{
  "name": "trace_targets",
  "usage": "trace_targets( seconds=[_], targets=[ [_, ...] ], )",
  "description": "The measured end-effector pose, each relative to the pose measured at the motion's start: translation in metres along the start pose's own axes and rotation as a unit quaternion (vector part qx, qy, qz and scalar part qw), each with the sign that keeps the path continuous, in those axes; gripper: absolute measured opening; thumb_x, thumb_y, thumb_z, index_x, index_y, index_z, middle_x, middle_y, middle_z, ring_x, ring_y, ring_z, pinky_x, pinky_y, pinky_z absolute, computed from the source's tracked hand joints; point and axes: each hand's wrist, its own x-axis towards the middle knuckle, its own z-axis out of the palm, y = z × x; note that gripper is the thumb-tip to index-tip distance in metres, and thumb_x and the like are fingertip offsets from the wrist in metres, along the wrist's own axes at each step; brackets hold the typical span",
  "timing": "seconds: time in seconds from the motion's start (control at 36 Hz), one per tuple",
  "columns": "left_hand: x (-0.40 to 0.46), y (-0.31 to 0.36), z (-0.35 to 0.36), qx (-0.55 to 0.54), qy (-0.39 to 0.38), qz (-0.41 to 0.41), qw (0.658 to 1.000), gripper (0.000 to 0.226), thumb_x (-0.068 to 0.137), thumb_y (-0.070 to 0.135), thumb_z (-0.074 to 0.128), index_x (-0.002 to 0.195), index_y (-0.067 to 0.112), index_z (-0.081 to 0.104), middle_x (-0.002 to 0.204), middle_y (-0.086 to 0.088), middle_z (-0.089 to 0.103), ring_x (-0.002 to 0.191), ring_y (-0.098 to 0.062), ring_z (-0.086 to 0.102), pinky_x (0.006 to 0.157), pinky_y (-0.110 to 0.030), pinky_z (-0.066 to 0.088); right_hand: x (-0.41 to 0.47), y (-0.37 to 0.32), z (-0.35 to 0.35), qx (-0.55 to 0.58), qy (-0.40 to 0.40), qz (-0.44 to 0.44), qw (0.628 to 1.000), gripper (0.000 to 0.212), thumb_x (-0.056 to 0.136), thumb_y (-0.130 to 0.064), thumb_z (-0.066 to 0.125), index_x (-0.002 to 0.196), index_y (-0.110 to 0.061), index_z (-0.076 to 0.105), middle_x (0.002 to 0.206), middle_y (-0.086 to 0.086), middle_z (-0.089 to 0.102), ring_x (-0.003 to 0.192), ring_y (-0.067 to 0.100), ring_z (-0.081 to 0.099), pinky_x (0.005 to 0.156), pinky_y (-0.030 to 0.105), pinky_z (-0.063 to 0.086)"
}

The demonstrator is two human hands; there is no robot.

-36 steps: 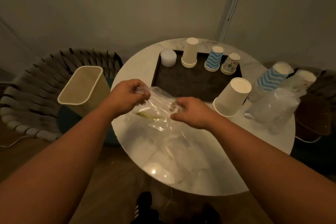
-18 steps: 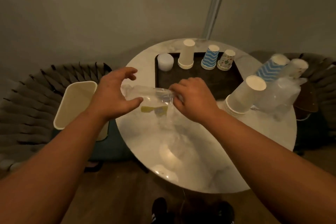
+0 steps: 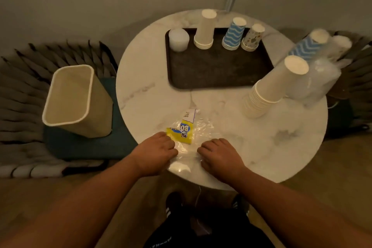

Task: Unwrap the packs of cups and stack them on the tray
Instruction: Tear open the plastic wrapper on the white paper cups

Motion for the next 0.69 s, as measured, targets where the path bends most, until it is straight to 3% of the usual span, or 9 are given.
trace_targets(
  seconds=[0.06,0.14,0.19,0.28,0.42,0.5,0.56,0.61,0.69],
  targets=[
    [0.0,-0.001,-0.003,-0.065,-0.029,-0.025,0.997,0.024,0.074,0.029,0.05,0.083,0.016,0.068,0.08,-0.004,0.065,0.074,-0.026,0.064,0.075,-0.036,0.055,-0.007,0.006,0.004,0.047,-0.005,0.003,0.999,0.023,0.08,-0.03,0.053,0.088,-0.016,0.068,0.088,0.002,0.067,0.074,0.026,0.062,0.065,0.034,0.051],
    [0.01,-0.004,-0.017,-0.185,-0.027,-0.144,0.972,0.053,0.082,0.039,0.029,0.11,0.014,0.066,0.105,-0.01,0.07,0.093,-0.032,0.065,0.081,-0.037,0.051,-0.007,0.013,-0.002,0.12,0.003,0.033,0.992,0.028,0.087,-0.032,0.049,0.088,-0.01,0.067,0.084,0.006,0.067,0.074,0.028,0.061,0.066,0.037,0.049],
    [0.022,-0.014,-0.023,-0.248,-0.011,-0.239,0.939,0.043,0.093,0.036,0.031,0.122,0.019,0.058,0.113,-0.008,0.067,0.098,-0.03,0.062,0.08,-0.034,0.046,0.0,0.016,-0.013,0.197,0.015,0.122,0.973,0.035,0.095,-0.038,0.041,0.088,-0.011,0.062,0.081,0.007,0.065,0.076,0.027,0.06,0.068,0.038,0.046],
    [0.041,-0.03,-0.023,-0.306,0.038,-0.328,0.893,0.02,0.103,0.026,0.04,0.115,0.021,0.055,0.096,-0.008,0.067,0.083,-0.026,0.059,0.067,-0.032,0.04,0.023,0.028,-0.021,0.271,0.012,0.247,0.93,0.035,0.1,-0.044,0.041,0.084,-0.016,0.055,0.074,0.004,0.063,0.072,0.024,0.059,0.068,0.037,0.044],
    [0.059,-0.048,-0.006,-0.278,0.042,-0.42,0.863,0.021,0.101,0.028,0.046,0.109,0.012,0.055,0.093,-0.014,0.066,0.077,-0.027,0.057,0.066,-0.036,0.046,0.062,0.049,-0.014,0.268,-0.039,0.352,0.896,0.037,0.096,-0.049,0.043,0.078,-0.021,0.058,0.071,0.001,0.065,0.076,0.023,0.063,0.075,0.036,0.05],
    [0.062,-0.044,-0.006,-0.221,0.047,-0.463,0.857,0.025,0.098,0.029,0.052,0.114,0.011,0.055,0.102,-0.013,0.063,0.083,-0.029,0.059,0.07,-0.039,0.048,0.072,0.052,-0.009,0.231,-0.076,0.377,0.894,0.036,0.095,-0.049,0.045,0.083,-0.02,0.061,0.084,0.004,0.067,0.086,0.025,0.061,0.075,0.034,0.048],
    [0.059,-0.039,-0.005,-0.122,0.113,-0.432,0.886,0.028,0.092,0.024,0.06,0.116,0.01,0.06,0.112,-0.013,0.06,0.091,-0.033,0.059,0.079,-0.043,0.047,0.075,0.05,-0.006,0.2,-0.068,0.38,0.901,0.038,0.096,-0.05,0.044,0.091,-0.017,0.064,0.093,0.006,0.067,0.09,0.027,0.061,0.075,0.034,0.047],
    [0.058,-0.027,-0.001,-0.049,0.187,-0.312,0.93,0.032,0.089,0.022,0.062,0.118,0.009,0.063,0.122,-0.015,0.06,0.106,-0.037,0.058,0.094,-0.048,0.041,0.076,0.048,-0.005,0.178,-0.06,0.385,0.904,0.039,0.096,-0.051,0.043,0.096,-0.017,0.064,0.096,0.005,0.067,0.09,0.026,0.06,0.071,0.033,0.043],
    [0.059,-0.01,0.013,0.003,0.106,-0.124,0.987,0.047,0.098,0.036,0.04,0.139,0.016,0.051,0.148,-0.01,0.046,0.138,-0.041,0.038,0.114,-0.058,0.02,0.076,0.046,-0.008,0.136,-0.052,0.396,0.907,0.036,0.096,-0.051,0.044,0.096,-0.02,0.063,0.097,0.004,0.067,0.088,0.025,0.06,0.069,0.032,0.041]
  ],
)
